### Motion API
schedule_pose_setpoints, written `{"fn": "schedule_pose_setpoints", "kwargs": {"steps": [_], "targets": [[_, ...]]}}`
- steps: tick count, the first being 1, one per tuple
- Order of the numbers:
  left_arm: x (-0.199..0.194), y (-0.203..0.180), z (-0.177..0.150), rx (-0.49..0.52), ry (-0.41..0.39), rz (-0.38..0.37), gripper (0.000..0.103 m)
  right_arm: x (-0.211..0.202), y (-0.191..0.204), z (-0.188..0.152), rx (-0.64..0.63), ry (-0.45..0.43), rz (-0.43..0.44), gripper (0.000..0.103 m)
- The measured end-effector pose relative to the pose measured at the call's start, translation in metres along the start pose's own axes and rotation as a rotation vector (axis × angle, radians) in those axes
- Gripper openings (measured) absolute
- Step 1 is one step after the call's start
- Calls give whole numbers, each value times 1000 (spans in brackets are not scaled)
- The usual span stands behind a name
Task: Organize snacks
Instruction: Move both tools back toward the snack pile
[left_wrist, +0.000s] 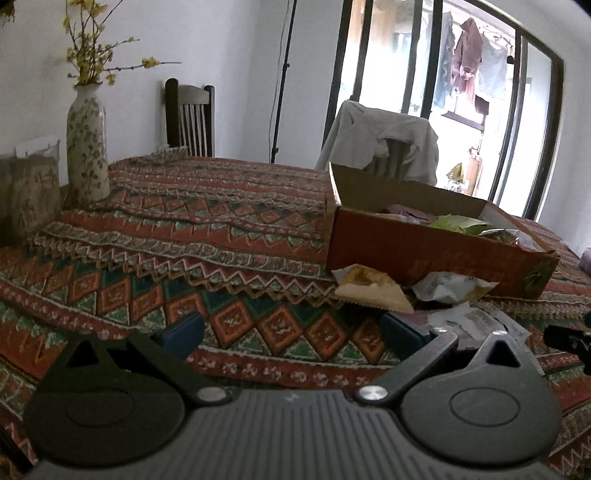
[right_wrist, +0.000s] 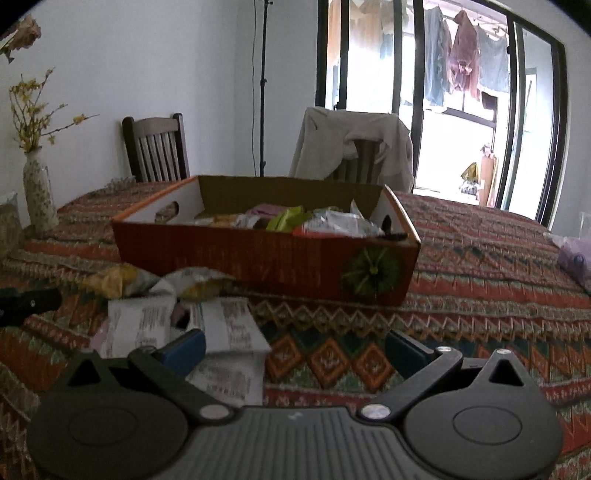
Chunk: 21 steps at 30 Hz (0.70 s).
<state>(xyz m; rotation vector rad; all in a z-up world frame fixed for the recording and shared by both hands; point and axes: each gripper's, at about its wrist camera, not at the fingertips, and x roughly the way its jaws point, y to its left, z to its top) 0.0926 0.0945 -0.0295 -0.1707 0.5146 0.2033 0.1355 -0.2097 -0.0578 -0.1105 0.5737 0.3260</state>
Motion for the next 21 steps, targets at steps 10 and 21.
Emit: {"fn": "schedule_pose_setpoints", "kwargs": {"steps": [10,21], "targets": [[-3,4,-1,-15,-32,-21,103,1,0,-2,5,15,3,103],[-2,8,-1,-40,-28,-28,103,39,20,26,-48,48,68,103]]}}
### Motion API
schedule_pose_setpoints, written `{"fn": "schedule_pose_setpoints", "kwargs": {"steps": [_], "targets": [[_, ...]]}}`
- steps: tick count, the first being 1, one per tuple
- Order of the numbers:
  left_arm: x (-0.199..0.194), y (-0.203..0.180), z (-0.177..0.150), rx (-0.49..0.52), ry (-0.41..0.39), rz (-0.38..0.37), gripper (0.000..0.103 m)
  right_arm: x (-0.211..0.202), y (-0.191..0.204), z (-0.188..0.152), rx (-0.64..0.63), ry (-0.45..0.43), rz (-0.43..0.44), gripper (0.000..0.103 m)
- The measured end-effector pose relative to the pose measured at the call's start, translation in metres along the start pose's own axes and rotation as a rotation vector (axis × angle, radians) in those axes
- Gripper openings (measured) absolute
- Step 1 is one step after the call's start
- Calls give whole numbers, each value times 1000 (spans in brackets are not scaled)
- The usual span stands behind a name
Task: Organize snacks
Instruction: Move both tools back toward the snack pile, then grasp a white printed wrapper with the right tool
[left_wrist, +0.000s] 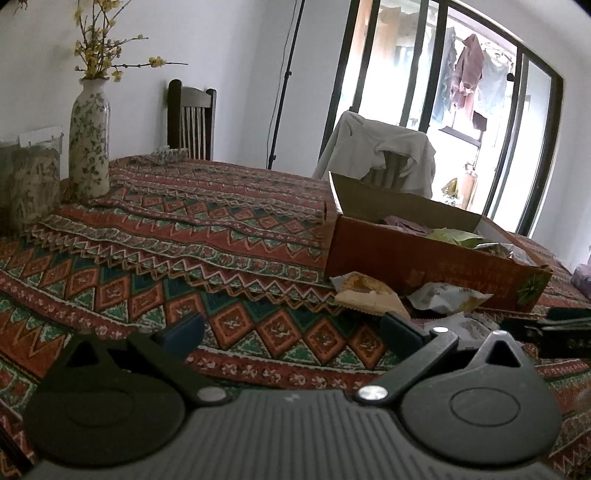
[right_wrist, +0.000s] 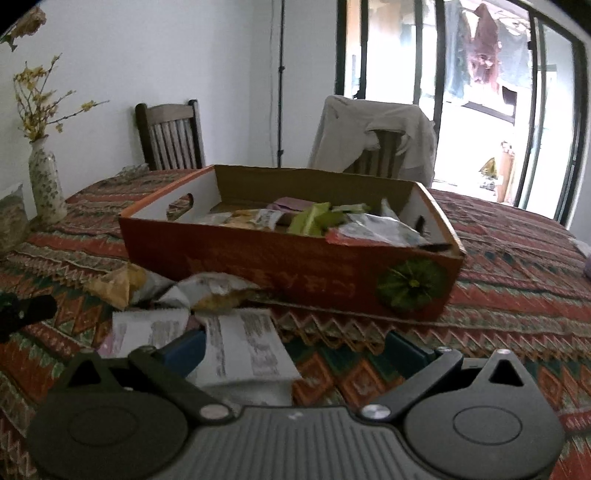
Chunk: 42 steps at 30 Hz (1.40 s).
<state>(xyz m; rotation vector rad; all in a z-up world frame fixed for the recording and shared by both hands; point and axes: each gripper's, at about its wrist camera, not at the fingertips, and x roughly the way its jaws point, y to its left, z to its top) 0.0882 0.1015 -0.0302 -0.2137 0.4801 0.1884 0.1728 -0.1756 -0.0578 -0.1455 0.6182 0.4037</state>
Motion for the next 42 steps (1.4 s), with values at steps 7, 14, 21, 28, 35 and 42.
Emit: {"fn": "schedule_pose_setpoints", "kwargs": {"steps": [7,14,21,28,35,42], "targets": [[2,0,0,-6,11,0,103,34,12,6,-18,68,66,98],[2,0,0,-6,15,0,103,41,9,5,18,87,123,54],[3,1,0,-8,22,7,103,24,3,4,30,35,122,40],[4,0,0,-7,26,22,103,-10,-9,-5,-7,-58,45,40],[4,-4,1,7,21,68,103,-35,-33,-22,-1,-98,-40,40],[-2,-19,5,16,14,96,103,-37,-57,-35,47,-104,-91,40]]}}
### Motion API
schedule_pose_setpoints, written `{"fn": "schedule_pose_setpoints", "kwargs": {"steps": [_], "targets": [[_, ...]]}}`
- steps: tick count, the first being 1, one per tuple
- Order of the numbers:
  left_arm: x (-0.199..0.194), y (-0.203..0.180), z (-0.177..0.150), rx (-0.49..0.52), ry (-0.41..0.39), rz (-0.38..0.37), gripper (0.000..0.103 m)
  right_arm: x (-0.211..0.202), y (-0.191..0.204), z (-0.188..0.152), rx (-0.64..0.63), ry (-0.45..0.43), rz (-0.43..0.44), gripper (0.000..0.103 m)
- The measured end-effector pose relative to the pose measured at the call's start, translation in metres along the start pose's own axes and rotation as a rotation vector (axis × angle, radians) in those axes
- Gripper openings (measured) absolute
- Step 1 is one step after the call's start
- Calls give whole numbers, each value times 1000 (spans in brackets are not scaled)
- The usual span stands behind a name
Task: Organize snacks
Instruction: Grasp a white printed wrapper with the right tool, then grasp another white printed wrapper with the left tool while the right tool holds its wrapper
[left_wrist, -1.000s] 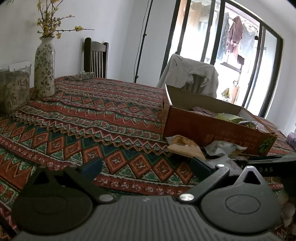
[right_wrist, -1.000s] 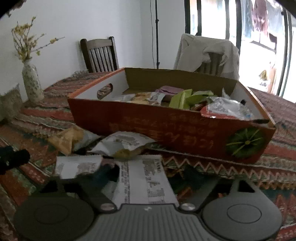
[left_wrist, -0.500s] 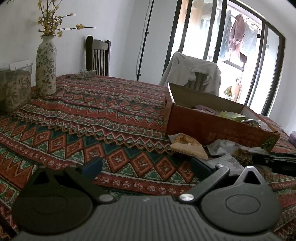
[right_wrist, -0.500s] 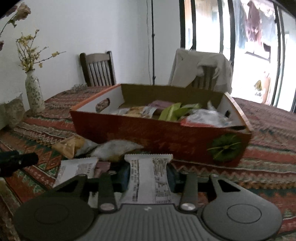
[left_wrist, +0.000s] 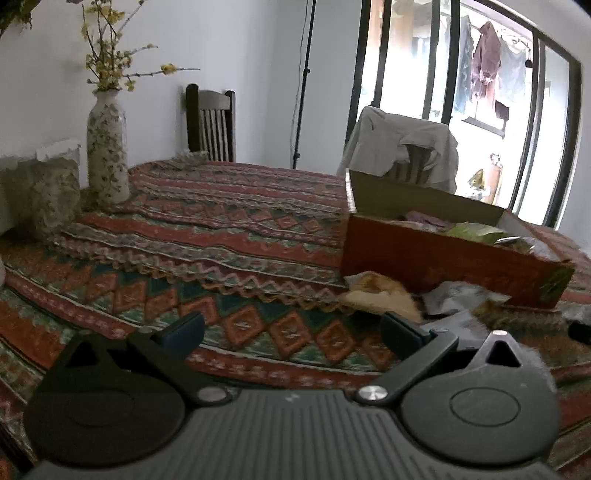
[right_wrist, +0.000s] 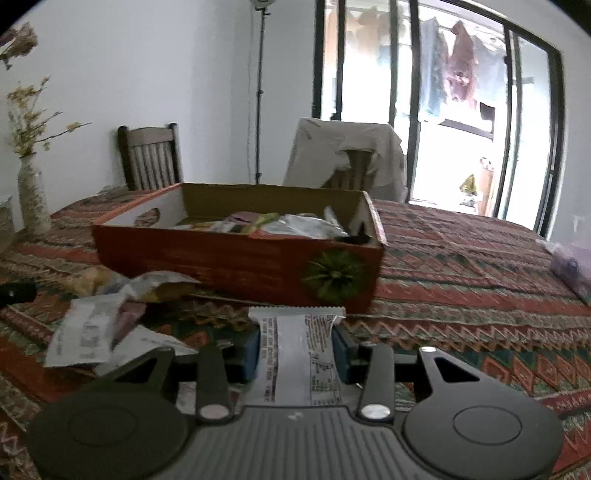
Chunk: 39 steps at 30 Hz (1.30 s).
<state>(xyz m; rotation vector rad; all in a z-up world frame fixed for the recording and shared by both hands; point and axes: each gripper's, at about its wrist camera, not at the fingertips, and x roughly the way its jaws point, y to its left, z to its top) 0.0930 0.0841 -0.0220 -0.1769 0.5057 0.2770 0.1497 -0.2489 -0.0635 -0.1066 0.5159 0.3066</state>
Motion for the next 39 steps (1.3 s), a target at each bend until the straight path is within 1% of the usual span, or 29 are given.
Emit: {"fn": "schedule_pose_setpoints", "kwargs": {"steps": [2,6,11,21,25,29,31,33,35,36,38,39], "targets": [[-3,-9,3,3,-2,-18,103,2,-4,-2,13,-5,-10,40],[-8,-31,5,45,-10,-26,103,1,-5,-5,14,-24,-7,40],[-8,-54,3,53,22,-52,103,-2,-7,-6,27,-42,4,40],[-6,-100,-10,130,76,-77,103,-4,-12,-6,63,-53,25,40],[3,-116,-12,164,85,-40,103,-5,-14,-6,72,-59,32,40],[14,-120,-9,117,110,-7,103,-6,-13,-7,64,-69,35,40],[16,-119,-9,102,105,12,103,-6,-13,-7,64,-70,37,40],[17,-118,-8,88,101,15,103,-6,-12,-7,63,-70,40,40],[18,-116,-8,65,105,18,102,-6,-12,-7,62,-70,41,40],[19,-114,-7,52,106,27,100,-6,-12,-7,62,-69,43,40],[21,-110,-7,30,114,34,91,-6,-12,-6,62,-68,44,40],[22,-109,-7,23,121,30,83,-6,-12,-7,62,-68,45,40]]}}
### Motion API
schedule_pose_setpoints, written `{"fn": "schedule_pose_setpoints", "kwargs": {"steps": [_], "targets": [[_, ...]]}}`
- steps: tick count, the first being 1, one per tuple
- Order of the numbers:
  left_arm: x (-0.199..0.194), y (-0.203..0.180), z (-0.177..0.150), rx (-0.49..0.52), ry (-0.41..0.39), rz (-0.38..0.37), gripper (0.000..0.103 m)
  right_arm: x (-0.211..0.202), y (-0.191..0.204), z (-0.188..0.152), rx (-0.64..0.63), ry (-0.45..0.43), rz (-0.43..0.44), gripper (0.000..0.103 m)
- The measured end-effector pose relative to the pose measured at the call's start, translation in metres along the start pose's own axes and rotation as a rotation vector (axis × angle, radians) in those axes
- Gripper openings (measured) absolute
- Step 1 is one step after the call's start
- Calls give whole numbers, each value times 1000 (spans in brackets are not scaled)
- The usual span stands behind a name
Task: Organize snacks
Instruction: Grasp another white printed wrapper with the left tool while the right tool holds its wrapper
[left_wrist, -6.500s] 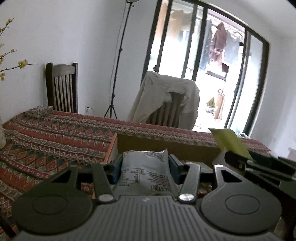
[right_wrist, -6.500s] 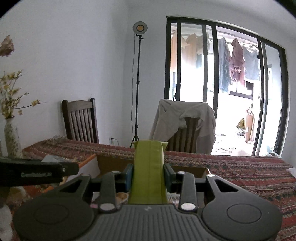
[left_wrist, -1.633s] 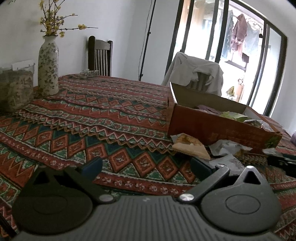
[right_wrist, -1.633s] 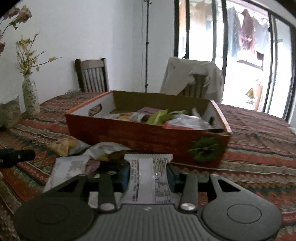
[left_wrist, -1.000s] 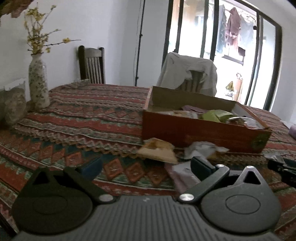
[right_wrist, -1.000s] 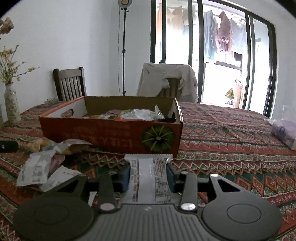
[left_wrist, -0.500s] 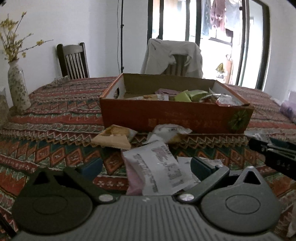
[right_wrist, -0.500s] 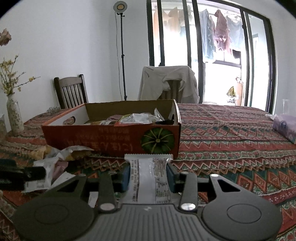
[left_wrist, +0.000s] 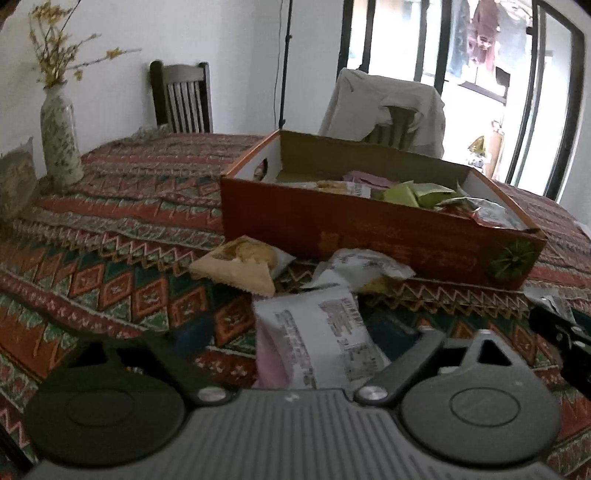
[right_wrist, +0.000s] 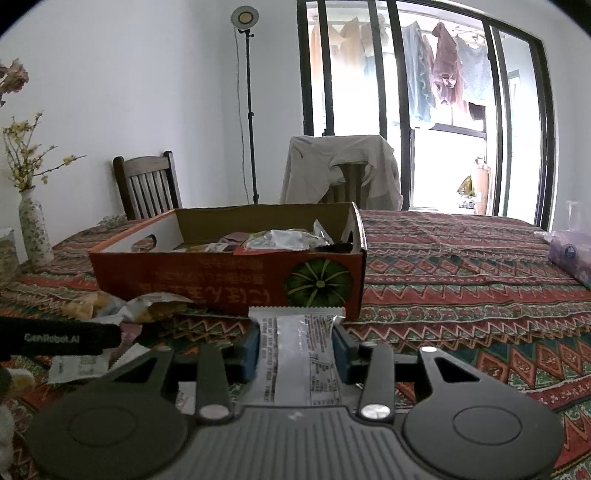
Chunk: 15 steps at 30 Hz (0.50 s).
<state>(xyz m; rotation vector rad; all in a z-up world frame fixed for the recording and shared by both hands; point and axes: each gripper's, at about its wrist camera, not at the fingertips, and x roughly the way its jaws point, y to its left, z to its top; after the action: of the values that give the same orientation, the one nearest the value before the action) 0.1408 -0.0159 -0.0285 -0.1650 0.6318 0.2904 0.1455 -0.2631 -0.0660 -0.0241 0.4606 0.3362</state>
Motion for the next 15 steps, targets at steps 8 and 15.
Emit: {"fn": "schedule_pose_setpoints", "kwargs": {"steps": [8,15], "targets": [[-6,2,-2,6,-13,-44,50,0,1,0,0,0,-5,40],[-20,14,1,-14,-53,-69,49,-2,3,-1,-8,-12,-18,40]]}}
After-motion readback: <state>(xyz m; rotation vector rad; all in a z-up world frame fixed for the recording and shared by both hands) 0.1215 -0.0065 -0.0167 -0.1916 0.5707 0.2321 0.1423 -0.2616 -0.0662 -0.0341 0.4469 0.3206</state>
